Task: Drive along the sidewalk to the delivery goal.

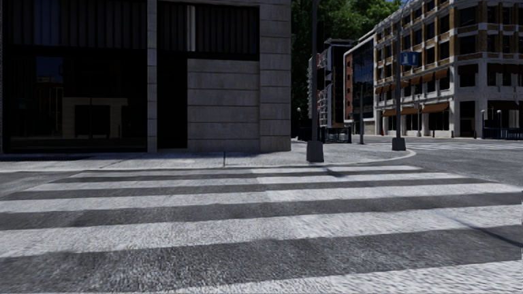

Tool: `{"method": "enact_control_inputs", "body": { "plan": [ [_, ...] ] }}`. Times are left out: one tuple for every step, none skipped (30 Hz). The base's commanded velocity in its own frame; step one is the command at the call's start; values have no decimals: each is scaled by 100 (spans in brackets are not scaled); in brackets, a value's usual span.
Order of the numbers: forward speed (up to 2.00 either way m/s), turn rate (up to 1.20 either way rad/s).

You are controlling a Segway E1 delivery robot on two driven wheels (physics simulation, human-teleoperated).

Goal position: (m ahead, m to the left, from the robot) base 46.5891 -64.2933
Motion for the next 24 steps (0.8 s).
{"method": "enact_control_inputs", "body": {
  "plan": [
    [200, 0],
    [200, 0],
    [200, 0],
    [200, 0],
    [200, 0],
    [200, 0],
    [200, 0],
    [200, 0],
    [200, 0],
    [200, 0],
    [200, 0],
    [200, 0],
    [200, 0],
    [200, 0],
    [200, -9],
    [200, -9],
    [200, -13],
    [200, -14],
    [200, -15],
    [200, -15],
    [200, -15],
    [200, -15],
    [200, -15],
    [200, -15]
  ]
}}
